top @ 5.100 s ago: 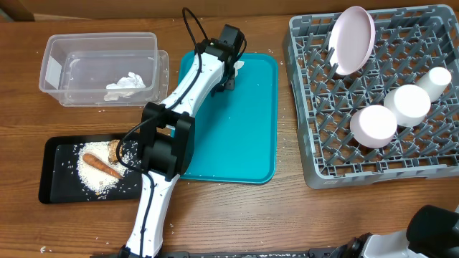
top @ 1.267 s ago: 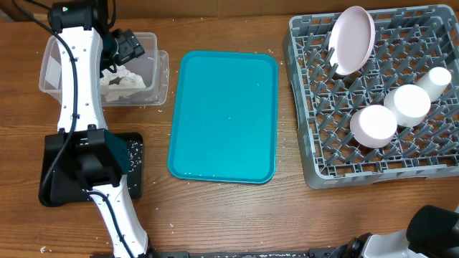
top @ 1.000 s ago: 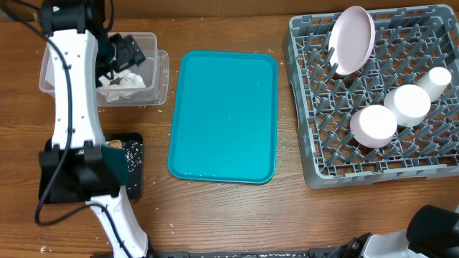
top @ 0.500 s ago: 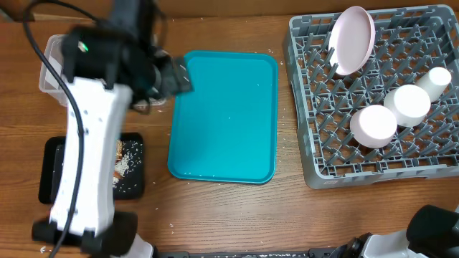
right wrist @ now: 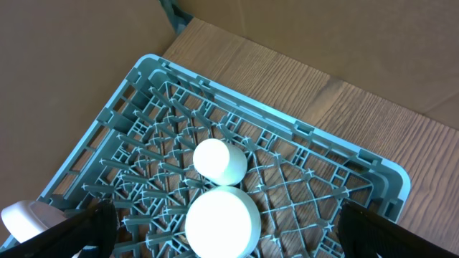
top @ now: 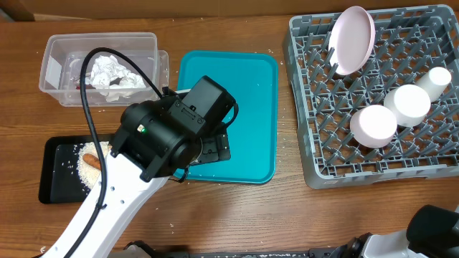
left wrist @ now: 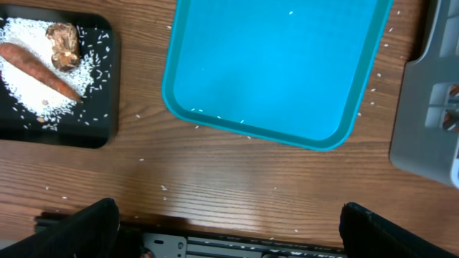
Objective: Sort waste into correct bins and load items into the dishwasher
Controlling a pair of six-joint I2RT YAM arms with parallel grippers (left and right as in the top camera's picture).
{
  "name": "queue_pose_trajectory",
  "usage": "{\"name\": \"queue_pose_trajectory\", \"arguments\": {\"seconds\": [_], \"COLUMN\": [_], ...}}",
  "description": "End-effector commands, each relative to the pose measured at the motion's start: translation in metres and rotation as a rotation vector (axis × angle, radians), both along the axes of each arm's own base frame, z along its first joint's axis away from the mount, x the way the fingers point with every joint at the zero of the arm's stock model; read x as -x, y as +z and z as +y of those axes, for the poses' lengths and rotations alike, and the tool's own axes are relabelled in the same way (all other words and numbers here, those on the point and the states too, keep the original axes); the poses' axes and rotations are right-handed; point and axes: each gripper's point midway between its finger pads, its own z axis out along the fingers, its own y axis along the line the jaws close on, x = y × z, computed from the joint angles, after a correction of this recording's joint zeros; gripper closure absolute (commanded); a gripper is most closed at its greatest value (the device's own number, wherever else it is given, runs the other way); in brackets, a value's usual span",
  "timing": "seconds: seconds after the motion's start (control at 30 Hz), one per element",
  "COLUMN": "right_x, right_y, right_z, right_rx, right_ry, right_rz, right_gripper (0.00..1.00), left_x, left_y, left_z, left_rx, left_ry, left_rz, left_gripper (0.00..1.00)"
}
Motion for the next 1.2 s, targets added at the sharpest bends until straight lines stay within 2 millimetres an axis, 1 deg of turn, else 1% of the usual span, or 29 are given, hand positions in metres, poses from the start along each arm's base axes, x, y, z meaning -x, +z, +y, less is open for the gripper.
{"name": "queue_pose_trajectory", "arguments": {"seconds": [0.0,0.17,0.37,0.43,0.53,0.57,0.67,0.73,0.77,0.87,0.93,1.07,1.17], "right_x": [0.0,0.0,0.0,0.0,0.0,0.0,0.0,0.0,0.0,0.0,0.0,0.0,0.0], "right_y": [0.004,0.004,0.004,0.004,0.004,0.004,0.004,0.004,0.004,0.004,0.004,0.004,0.004], "right_z": [0.0,0.0,0.0,0.0,0.0,0.0,0.0,0.0,0.0,0.0,0.0,0.0,0.0], "right_rx": [0.004,0.004,0.004,0.004,0.004,0.004,0.004,0.004,0.004,0.004,0.004,0.004,0.004], "right_ry": [-0.007,-0.007,-0.007,-0.007,-0.007,-0.007,-0.007,-0.007,-0.007,-0.007,-0.007,-0.007,-0.007], "right_rz": [-0.013,-0.013,-0.013,-0.013,-0.013,-0.013,-0.013,-0.013,-0.013,-0.013,-0.013,-0.013,-0.013], "right_gripper": [0.0,0.0,0.0,0.0,0.0,0.0,0.0,0.0,0.0,0.0,0.0,0.0,0.0], "left_x": [0.0,-0.004,-0.01,-0.016,-0.028,-0.039,-0.06,-0.071,-0.073,-0.067,-0.062,-0.054,-0.048], "left_y": [0.001,0.002,0.004,0.006,0.01,0.014,0.026,0.034,0.037,0.038,0.035,0.021,0.003], "left_z": [0.003,0.009,0.016,0.016,0.013,0.012,0.006,0.006,0.006,0.004,0.008,0.026,0.037], "left_rx": [-0.032,-0.057,-0.123,-0.138,-0.136,-0.124,-0.053,0.013,0.042,0.093,0.087,0.083,0.108], "left_ry": [-0.052,-0.019,-0.083,-0.107,-0.163,-0.183,-0.259,-0.314,-0.339,-0.491,-0.545,-0.5,-0.465], "left_rz": [-0.013,-0.035,-0.064,-0.091,-0.133,-0.168,-0.242,-0.283,-0.292,-0.304,-0.322,-0.383,-0.455], "left_gripper": [0.0,0.0,0.0,0.0,0.0,0.0,0.0,0.0,0.0,0.0,0.0,0.0,0.0]}}
